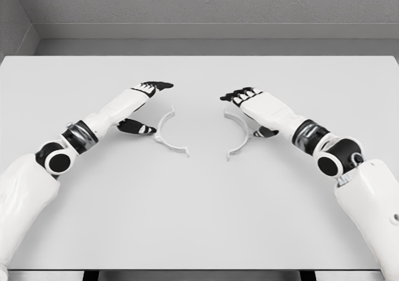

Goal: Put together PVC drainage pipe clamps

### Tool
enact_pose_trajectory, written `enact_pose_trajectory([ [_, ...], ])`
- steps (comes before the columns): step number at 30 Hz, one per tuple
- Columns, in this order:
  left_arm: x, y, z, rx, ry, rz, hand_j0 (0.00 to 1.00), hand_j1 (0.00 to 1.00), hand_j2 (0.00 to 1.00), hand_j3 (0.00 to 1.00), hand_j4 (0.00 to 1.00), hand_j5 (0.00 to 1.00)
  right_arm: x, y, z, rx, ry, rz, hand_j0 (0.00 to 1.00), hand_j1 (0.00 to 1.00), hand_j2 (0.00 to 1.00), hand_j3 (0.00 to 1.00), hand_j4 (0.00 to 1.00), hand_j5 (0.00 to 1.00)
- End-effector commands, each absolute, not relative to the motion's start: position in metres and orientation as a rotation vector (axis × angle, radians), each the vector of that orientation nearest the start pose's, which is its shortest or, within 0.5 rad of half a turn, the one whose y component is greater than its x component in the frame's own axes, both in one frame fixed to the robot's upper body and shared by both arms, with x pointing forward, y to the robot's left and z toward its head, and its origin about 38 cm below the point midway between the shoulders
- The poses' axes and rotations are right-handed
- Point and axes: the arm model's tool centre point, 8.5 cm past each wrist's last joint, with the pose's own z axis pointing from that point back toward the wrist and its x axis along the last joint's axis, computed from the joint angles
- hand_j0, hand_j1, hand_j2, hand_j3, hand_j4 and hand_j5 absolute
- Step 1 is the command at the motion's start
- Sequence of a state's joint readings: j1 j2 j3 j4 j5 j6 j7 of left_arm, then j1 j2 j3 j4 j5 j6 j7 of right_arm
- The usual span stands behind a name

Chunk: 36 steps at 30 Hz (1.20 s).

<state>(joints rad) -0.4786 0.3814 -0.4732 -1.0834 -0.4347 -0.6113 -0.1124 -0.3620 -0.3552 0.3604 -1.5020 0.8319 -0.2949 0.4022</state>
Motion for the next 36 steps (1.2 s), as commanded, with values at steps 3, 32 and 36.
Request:
enact_pose_trajectory([
  [3,0.456,0.228,0.1,0.235,-1.797,-1.358,1.0,1.0,1.0,1.0,1.0,1.0,0.43,-0.192,0.132,-0.55,-1.485,1.719,1.0,1.0,1.0,1.0,1.0,1.0],
  [32,0.477,0.237,0.112,0.283,-1.78,-1.35,1.0,1.0,1.0,1.0,1.0,1.0,0.42,-0.158,0.134,-0.498,-1.534,1.751,1.0,1.0,1.0,1.0,1.0,1.0],
  [36,0.479,0.235,0.114,0.282,-1.786,-1.351,1.0,1.0,1.0,1.0,1.0,1.0,0.42,-0.154,0.135,-0.491,-1.543,1.747,1.0,1.0,1.0,1.0,1.0,1.0],
])
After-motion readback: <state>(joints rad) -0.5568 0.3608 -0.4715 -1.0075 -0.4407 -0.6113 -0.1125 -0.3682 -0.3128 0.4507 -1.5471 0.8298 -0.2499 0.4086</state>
